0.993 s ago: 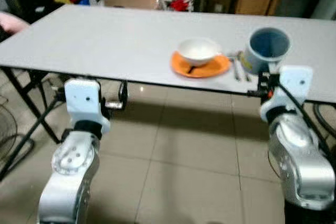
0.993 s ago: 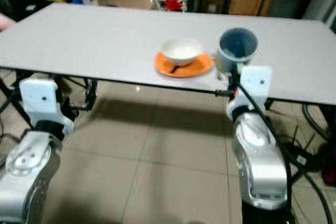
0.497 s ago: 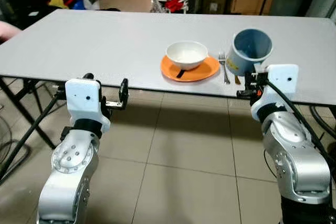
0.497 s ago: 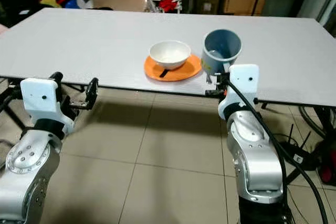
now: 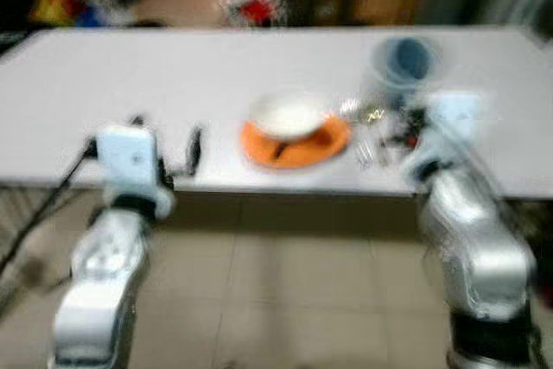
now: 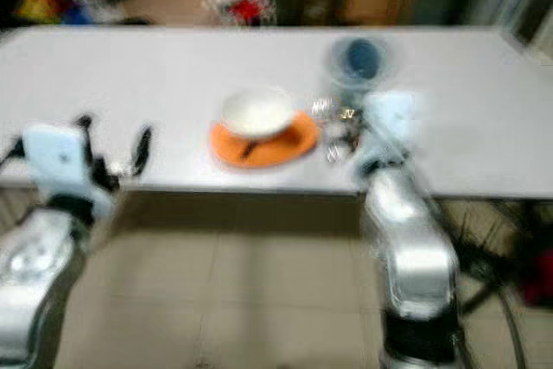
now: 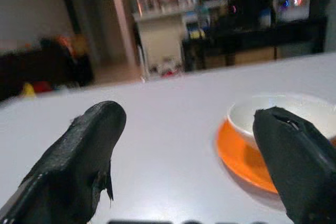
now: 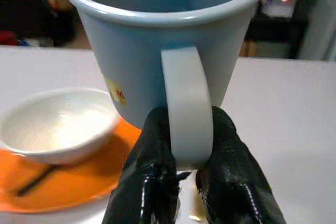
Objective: Setting the table
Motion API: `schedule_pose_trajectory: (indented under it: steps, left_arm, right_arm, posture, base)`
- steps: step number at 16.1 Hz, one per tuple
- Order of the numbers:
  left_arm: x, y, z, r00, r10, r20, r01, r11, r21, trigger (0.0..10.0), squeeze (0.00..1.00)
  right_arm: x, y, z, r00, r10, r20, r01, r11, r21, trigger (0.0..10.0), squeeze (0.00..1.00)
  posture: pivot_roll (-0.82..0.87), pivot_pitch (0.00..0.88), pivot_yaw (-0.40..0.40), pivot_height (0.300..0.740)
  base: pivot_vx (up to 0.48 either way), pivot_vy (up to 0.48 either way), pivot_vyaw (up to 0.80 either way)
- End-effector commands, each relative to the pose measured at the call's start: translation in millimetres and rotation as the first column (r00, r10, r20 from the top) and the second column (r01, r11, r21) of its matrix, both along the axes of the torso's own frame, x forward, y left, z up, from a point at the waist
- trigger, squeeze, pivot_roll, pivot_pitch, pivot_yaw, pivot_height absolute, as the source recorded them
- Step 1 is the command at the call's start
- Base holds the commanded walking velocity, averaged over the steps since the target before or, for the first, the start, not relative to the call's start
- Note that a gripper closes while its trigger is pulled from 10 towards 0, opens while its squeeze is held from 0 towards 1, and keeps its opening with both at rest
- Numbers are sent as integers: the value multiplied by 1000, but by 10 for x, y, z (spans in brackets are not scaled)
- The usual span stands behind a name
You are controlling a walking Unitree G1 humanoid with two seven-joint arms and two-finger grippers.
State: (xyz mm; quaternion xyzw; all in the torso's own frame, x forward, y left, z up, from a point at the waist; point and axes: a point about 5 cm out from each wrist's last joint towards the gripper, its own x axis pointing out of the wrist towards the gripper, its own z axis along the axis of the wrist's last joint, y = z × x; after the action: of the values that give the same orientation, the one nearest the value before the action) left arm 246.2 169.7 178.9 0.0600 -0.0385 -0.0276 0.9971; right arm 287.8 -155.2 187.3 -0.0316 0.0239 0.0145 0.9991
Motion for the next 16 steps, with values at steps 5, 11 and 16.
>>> schedule_pose_trajectory:
  steps: [5, 11, 16]
  left_arm:
    - [27, -68, 67, 999, -42, 29, 42, 999, 0, 10000, 0]
    - [15, -50, 88, 997, -68, 24, 68, 998, 20, 10000, 0]
    - [-21, -64, 108, 989, -148, 12, 148, 989, 23, 10000, 0]
  right_arm:
    - [97, -147, 90, 1000, -20, 24, 20, 1000, 2, 10000, 0]
    - [203, -67, 85, 995, 95, -4, -95, 995, 43, 10000, 0]
    - [359, -10, 10, 959, 275, -63, -276, 961, -10, 10000, 0]
  posture:
    - [-103, 0, 50, 740]
    - [-93, 0, 65, 740]
    - [-75, 0, 64, 740]
  base:
    - [468, 0, 0]
    - [470, 0, 0]
    - [177, 0, 0]
